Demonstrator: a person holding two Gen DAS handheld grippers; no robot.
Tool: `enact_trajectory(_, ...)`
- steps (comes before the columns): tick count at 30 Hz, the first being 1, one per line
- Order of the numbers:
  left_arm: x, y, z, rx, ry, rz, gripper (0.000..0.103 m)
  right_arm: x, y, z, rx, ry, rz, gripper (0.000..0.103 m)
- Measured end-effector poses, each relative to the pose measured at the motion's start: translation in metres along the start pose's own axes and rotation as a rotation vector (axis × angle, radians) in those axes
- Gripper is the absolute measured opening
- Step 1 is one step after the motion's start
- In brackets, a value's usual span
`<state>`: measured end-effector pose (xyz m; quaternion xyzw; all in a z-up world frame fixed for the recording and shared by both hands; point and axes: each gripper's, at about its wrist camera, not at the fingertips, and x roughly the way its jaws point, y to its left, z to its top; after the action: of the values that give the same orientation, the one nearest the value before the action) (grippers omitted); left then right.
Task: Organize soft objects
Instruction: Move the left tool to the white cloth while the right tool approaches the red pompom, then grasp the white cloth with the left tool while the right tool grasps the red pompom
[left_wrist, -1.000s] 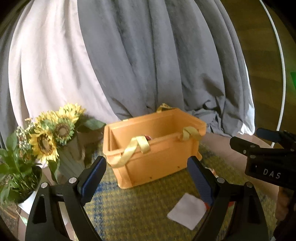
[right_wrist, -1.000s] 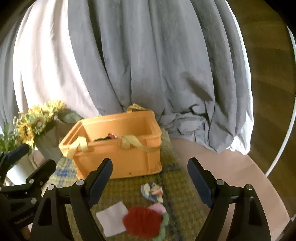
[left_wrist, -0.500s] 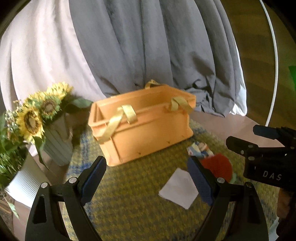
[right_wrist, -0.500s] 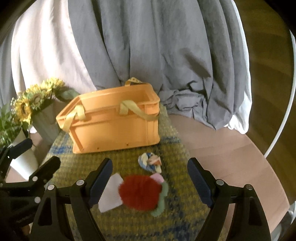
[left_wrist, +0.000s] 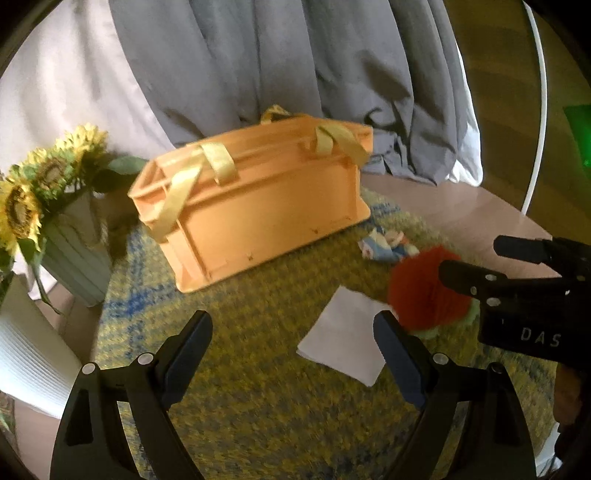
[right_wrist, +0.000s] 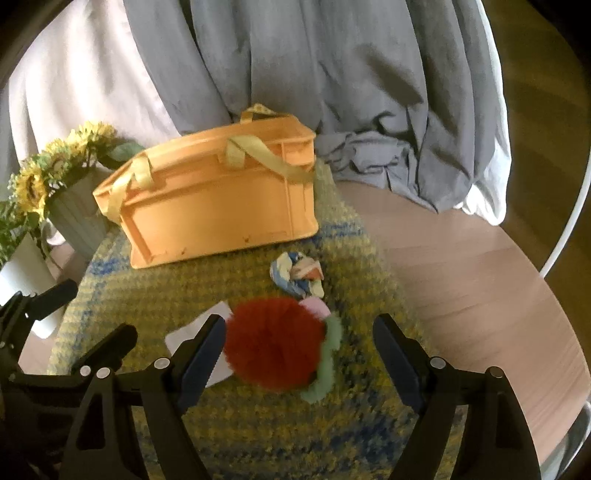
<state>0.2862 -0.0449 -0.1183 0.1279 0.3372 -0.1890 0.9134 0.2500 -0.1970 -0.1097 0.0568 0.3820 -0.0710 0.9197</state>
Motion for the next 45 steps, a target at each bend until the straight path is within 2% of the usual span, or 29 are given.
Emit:
enact_trajectory(9, 0.025, -0.004, -0.008, 0.011, 0.048, -0.039, 0.084, 0.02, 0.001, -0.009, 0.0, 0.03, 0.013, 0.079)
enact_trajectory(13, 0.036, -0.007, -0.008, 0.004, 0.067, -0.064, 0.082, 0.029, -0.002, -0.011, 0.019, 0.052, 0.021, 0.074)
enact_trajectory(21, 0.058, -0.007, -0.011, -0.038, 0.132, -0.115, 0.07, 0.045, -0.006, -0.011, 0.037, 0.07, 0.039, 0.073)
enact_trajectory(25, 0.064, -0.01, -0.013, -0.046, 0.155, -0.133, 0.065, 0.049, -0.003, -0.012, 0.032, 0.082, 0.059, 0.068)
enact_trajectory(27, 0.067, -0.012, -0.015, -0.045, 0.168, -0.137, 0.057, 0.051, -0.001, -0.012, 0.03, 0.085, 0.063, 0.066)
enact_trajectory(34, 0.075, -0.014, -0.019, -0.055, 0.204, -0.157, 0.041, 0.055, 0.003, -0.012, 0.02, 0.085, 0.072, 0.062)
enact_trajectory(36, 0.074, -0.014, -0.019, -0.058, 0.202, -0.165, 0.027, 0.057, 0.003, -0.013, 0.025, 0.094, 0.081, 0.062)
enact_trajectory(38, 0.073, -0.015, -0.02, -0.054, 0.203, -0.183, 0.021, 0.06, 0.003, -0.013, 0.035, 0.102, 0.092, 0.057)
enact_trajectory(42, 0.07, -0.018, -0.021, -0.051, 0.198, -0.189, 0.013, 0.062, 0.005, -0.015, 0.033, 0.1, 0.097, 0.05)
enact_trajectory(45, 0.065, -0.017, -0.02, -0.062, 0.187, -0.189, 0.012, 0.057, 0.006, -0.016, 0.02, 0.085, 0.102, 0.041)
